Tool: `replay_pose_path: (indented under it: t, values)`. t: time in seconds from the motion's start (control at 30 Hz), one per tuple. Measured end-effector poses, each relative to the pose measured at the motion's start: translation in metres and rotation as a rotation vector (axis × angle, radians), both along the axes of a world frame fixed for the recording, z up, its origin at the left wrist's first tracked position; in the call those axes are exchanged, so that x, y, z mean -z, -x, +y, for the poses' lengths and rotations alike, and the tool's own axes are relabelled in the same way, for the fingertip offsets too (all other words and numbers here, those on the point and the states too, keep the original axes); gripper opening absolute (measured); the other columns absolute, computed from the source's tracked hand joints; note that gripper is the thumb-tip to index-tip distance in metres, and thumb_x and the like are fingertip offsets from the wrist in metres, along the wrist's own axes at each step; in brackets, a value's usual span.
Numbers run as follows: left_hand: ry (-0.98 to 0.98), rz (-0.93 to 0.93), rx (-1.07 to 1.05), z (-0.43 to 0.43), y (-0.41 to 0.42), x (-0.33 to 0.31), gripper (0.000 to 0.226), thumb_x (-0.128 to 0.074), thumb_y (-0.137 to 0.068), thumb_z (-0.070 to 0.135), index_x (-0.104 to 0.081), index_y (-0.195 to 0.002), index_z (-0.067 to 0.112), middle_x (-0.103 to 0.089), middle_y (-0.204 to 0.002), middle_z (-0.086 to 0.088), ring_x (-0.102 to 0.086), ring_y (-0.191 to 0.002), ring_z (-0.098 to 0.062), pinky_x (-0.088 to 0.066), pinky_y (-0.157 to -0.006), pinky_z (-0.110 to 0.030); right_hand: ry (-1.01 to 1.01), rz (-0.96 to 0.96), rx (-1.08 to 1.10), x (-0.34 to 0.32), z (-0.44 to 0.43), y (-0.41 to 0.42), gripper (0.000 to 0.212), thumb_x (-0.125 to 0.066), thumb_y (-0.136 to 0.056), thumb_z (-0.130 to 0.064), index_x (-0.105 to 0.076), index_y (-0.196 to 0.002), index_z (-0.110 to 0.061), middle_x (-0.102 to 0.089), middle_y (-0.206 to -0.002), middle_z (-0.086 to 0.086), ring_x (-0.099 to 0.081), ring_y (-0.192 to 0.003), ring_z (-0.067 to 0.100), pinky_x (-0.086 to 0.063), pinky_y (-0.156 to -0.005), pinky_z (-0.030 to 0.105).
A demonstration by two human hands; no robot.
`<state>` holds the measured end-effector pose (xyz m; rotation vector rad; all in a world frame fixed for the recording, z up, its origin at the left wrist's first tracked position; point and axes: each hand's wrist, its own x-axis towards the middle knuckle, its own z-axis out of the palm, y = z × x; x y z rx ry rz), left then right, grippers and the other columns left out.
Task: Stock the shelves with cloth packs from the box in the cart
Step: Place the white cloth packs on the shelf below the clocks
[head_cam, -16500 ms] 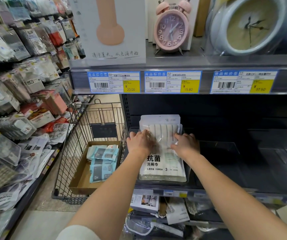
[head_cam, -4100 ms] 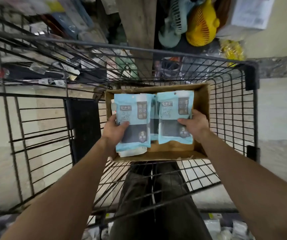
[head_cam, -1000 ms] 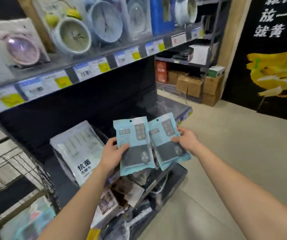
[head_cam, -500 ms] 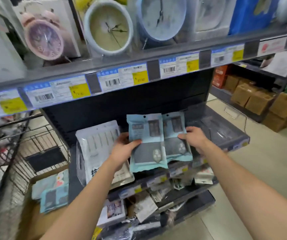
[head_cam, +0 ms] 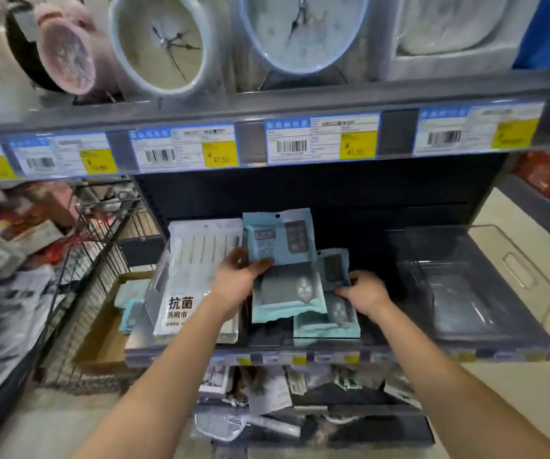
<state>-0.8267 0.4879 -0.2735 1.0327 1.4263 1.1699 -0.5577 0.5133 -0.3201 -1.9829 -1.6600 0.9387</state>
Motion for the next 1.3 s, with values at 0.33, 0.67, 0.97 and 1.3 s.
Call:
replay_pose_path:
  t: [0.33,0.67,0.97,1.3]
  values:
    - [0.072,0.017,-0.030,0.003,-0.045,0.019,0.044,-0.089,-0.081,0.023,-0.068,-0.120,0.018,-0.078,-0.111,-0.001,-0.077,-0.096,-0.017,-0.060,-0.072,-0.029,-0.136,0.096,0.093,-0.001,0.004,-0.014,0.032,-0.062,-0.098,-0.026,-0.066,-0.122,-0.006,-0.070,-0.111,0.013,-0.066,-0.105,0.032,-0.047,-0.076,0.030]
    - [0.114,0.266,0.004,0.021,-0.078,0.043,0.053,-0.091,-0.077,0.036,-0.071,-0.117,0.007,-0.077,-0.111,-0.001,-0.074,-0.102,-0.018,-0.060,-0.092,-0.034,-0.055,0.292,0.093,-0.003,-0.003,-0.017,0.035,-0.079,-0.082,-0.028,-0.070,-0.114,-0.018,-0.072,-0.101,-0.003,-0.068,-0.094,0.017,-0.057,-0.083,0.037]
    - [0.132,0.599,0.092,0.016,-0.086,0.048,0.049,-0.081,-0.087,0.041,-0.071,-0.124,0.010,-0.073,-0.120,-0.005,-0.069,-0.113,-0.024,-0.050,-0.082,-0.024,0.026,0.074,0.029,0.000,-0.005,-0.022,0.046,-0.077,-0.087,-0.037,-0.067,-0.124,-0.013,-0.067,-0.097,-0.002,-0.065,-0.092,0.016,-0.046,-0.075,0.024]
    - [-0.092,0.935,-0.014,0.001,-0.060,-0.002,0.045,-0.065,-0.096,0.041,-0.063,-0.133,0.016,-0.064,-0.125,-0.009,-0.062,-0.115,-0.029,-0.052,-0.097,-0.037,-0.289,-0.083,-0.186,-0.034,-0.004,0.020,0.040,-0.062,-0.096,-0.027,-0.062,-0.134,-0.014,-0.064,-0.133,0.009,-0.060,-0.120,0.028,-0.051,-0.097,0.036]
